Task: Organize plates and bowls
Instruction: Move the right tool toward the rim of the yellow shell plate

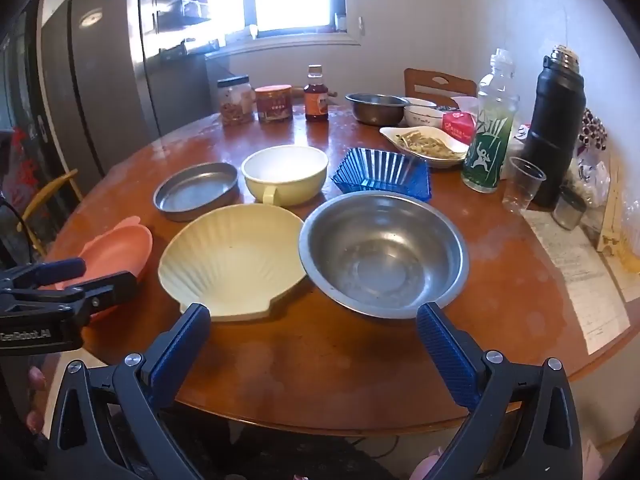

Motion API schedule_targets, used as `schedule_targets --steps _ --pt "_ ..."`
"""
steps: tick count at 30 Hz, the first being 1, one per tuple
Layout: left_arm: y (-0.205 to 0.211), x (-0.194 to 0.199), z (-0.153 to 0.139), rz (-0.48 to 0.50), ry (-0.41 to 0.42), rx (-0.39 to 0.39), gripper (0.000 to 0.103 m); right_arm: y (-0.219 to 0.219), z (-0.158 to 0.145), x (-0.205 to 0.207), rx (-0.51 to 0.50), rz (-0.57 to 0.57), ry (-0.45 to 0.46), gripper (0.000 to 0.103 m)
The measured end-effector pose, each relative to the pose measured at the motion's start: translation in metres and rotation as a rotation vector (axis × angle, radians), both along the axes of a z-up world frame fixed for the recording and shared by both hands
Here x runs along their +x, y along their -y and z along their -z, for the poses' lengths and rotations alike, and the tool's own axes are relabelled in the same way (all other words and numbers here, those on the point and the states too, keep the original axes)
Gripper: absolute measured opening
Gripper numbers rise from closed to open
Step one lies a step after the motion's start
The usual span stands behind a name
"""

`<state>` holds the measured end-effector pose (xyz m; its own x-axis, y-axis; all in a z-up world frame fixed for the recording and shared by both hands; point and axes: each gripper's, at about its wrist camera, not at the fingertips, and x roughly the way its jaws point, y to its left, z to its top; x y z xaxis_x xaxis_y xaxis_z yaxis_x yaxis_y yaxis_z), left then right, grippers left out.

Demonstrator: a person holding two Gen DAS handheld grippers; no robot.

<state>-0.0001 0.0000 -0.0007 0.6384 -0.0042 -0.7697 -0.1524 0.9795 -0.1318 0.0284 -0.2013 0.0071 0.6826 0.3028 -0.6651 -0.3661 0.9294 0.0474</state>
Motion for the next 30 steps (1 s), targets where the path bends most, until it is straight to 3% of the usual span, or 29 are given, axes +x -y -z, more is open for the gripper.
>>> schedule_targets --steps 3,12,30 --pt "0.002 0.000 0.000 0.004 -0.004 -0.004 0.102 0.007 0.001 0.001 0.064 0.032 -0.019 0.103" --pt "0.004 0.003 0.001 0.021 -0.001 -0.041 0.102 0.002 0.001 0.007 -0.004 0.038 -0.040 0.103" --pt "0.006 0.000 -0.001 0.013 -0.003 -0.025 0.102 0.004 0.000 0.004 0.011 0.037 -0.042 0.103"
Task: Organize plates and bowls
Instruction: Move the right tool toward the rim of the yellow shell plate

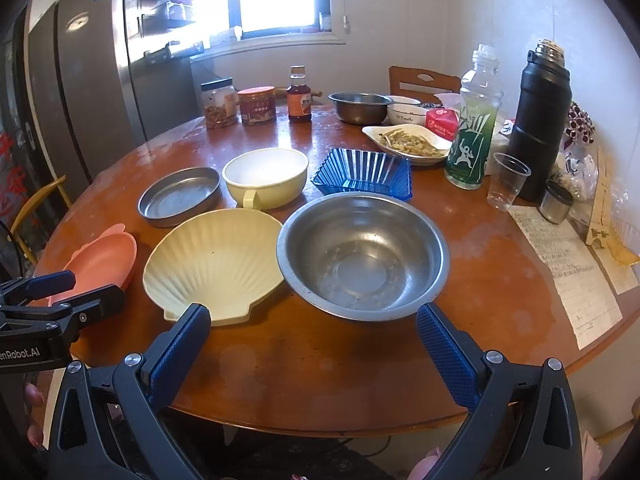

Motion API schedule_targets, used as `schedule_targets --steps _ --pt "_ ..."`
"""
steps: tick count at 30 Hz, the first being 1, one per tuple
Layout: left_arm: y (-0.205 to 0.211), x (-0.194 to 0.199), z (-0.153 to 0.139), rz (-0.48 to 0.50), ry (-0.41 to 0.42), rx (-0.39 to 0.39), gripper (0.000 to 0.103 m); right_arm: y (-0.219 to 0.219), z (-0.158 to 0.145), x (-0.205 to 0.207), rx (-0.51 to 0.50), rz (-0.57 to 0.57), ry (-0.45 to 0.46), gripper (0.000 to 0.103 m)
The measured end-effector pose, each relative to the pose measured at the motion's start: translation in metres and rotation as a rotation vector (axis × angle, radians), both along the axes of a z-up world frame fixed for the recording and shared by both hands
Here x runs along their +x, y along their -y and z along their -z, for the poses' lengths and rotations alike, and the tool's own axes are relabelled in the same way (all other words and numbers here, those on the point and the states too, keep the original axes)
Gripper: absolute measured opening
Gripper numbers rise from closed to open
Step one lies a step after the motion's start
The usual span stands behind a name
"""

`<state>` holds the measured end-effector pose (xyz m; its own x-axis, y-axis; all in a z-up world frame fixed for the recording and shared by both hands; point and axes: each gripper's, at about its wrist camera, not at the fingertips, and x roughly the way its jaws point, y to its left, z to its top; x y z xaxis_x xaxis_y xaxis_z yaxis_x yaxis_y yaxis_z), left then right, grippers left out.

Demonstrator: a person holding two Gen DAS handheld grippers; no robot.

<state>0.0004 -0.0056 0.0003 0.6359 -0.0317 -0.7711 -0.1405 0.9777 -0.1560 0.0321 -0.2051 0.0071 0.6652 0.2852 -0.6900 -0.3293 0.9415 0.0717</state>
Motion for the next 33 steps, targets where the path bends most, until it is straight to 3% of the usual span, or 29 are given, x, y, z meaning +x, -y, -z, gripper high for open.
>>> schedule_targets --steps 33 --pt "0.0024 -0.0009 -0.0026 0.008 -0.006 0.007 0.102 0.0003 0.0016 0.0012 0.002 -0.003 -0.016 0.103"
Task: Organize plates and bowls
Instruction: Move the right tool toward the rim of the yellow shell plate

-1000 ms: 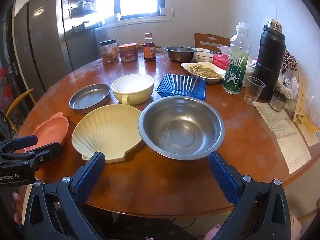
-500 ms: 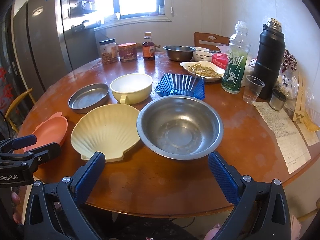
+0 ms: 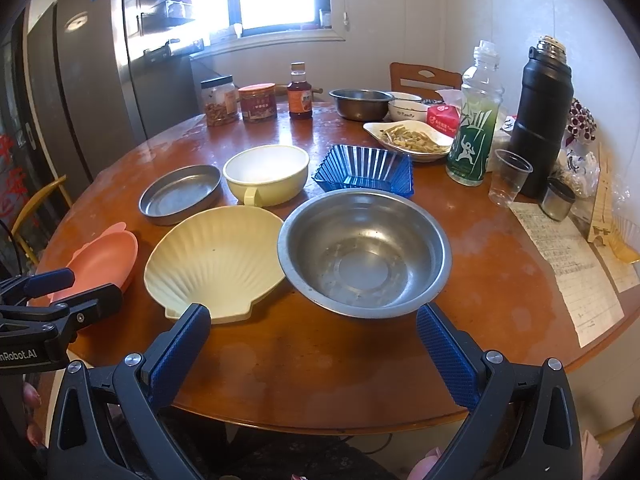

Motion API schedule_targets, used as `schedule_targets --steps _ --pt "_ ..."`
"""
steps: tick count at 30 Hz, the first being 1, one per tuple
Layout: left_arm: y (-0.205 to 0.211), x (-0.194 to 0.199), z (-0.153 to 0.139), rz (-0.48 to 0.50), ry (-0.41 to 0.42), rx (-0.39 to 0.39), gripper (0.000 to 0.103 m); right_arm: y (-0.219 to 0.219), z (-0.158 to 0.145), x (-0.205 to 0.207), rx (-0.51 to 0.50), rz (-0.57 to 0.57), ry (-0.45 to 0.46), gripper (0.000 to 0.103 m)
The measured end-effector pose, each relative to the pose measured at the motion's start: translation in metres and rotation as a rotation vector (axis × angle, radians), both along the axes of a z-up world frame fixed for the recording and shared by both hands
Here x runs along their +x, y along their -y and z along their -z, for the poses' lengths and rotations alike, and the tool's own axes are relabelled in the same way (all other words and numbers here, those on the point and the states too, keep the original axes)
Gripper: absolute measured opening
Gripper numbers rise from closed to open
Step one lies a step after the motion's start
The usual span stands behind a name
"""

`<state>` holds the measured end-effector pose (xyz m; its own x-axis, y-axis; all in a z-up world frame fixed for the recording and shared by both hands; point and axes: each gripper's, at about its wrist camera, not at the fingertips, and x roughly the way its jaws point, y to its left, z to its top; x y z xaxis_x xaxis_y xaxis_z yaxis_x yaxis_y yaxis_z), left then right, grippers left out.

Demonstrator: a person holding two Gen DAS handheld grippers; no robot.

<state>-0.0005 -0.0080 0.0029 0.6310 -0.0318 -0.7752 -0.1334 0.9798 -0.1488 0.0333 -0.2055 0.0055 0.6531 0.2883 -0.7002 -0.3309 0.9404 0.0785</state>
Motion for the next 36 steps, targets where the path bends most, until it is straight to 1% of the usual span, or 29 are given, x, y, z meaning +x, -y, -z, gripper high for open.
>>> schedule_targets --steps 13,22,26,31,36 --pt "-0.001 0.000 0.004 0.006 -0.010 -0.006 0.102 -0.003 0.001 0.000 0.009 -0.005 -0.017 0.103" --pt "-0.005 0.002 0.012 0.011 -0.037 -0.035 0.102 -0.008 0.006 0.001 0.027 -0.015 -0.051 0.103" --pt "-0.004 0.004 0.016 0.023 -0.051 -0.054 0.102 -0.006 0.011 0.005 0.059 -0.012 -0.101 0.103" --pt "-0.007 0.007 0.022 0.027 -0.072 -0.109 0.101 -0.002 0.015 0.010 0.124 0.006 -0.169 0.103" --pt "-0.013 0.012 0.027 0.027 -0.083 -0.161 0.096 0.000 0.017 0.016 0.195 0.017 -0.226 0.103"
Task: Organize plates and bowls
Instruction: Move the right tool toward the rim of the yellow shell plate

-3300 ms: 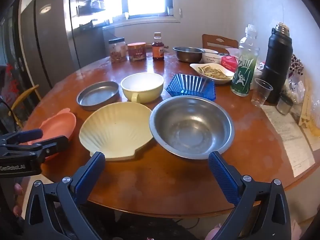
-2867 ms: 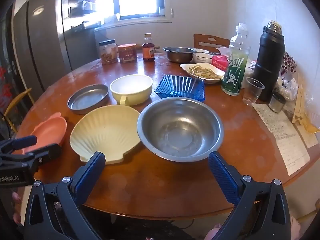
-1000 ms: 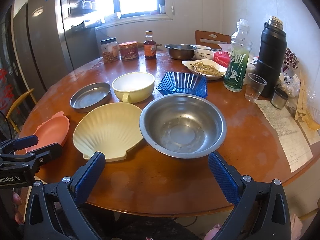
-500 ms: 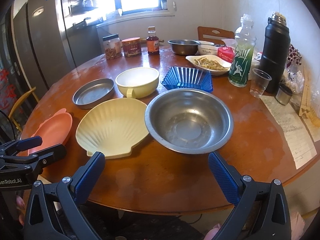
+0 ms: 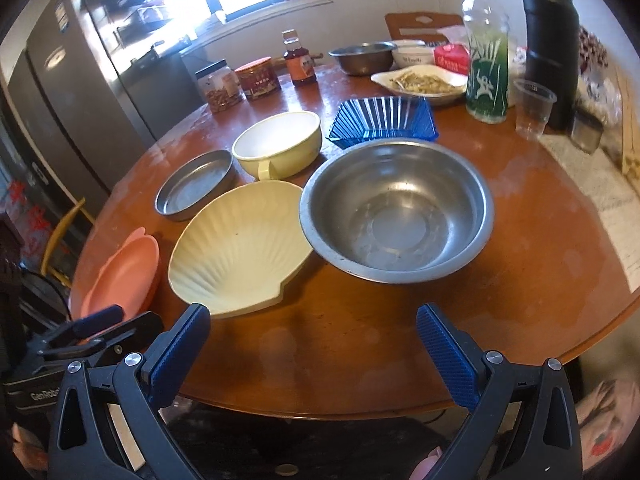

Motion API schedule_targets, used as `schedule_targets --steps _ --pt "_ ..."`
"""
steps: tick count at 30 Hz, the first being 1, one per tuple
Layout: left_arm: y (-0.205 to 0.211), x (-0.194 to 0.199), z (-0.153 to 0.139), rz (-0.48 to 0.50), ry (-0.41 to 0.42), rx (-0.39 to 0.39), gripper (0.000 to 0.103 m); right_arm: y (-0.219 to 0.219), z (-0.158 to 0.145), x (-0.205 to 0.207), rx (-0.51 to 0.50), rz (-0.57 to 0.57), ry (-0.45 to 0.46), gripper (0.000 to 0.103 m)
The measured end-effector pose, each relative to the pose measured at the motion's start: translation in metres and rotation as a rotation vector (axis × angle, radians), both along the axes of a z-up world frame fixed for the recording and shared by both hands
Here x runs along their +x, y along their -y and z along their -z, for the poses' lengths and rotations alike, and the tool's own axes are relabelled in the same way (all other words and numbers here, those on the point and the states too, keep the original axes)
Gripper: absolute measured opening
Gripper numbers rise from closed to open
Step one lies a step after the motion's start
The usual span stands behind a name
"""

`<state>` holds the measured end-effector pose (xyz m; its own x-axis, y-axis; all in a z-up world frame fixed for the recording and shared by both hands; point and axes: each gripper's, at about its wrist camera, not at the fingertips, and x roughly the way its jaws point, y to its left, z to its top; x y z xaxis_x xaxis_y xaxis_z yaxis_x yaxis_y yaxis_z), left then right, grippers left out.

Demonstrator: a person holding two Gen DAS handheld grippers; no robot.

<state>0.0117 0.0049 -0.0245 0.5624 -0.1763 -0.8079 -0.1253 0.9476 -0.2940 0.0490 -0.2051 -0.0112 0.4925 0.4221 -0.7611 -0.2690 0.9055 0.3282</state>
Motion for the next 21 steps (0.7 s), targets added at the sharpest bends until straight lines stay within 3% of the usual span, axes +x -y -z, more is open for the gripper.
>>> schedule_targets --steps 5,8,13,17,21 --pt "-0.006 0.008 0.007 -0.003 -0.024 -0.055 0.086 -0.004 0.006 0.006 0.049 -0.002 -0.062 0.102" --pt "-0.011 0.014 0.010 0.003 -0.038 -0.116 0.076 -0.009 0.008 0.008 0.068 -0.007 -0.087 0.094" --pt "-0.011 0.012 0.008 0.025 -0.037 -0.133 0.069 -0.016 0.012 0.009 0.066 -0.023 -0.107 0.069" --pt "-0.014 0.008 0.005 0.033 -0.036 -0.166 0.069 -0.018 0.012 0.011 0.060 -0.035 -0.110 0.060" --pt "-0.012 0.001 -0.003 0.056 -0.014 -0.194 0.065 -0.021 0.012 0.011 0.053 -0.048 -0.108 0.058"
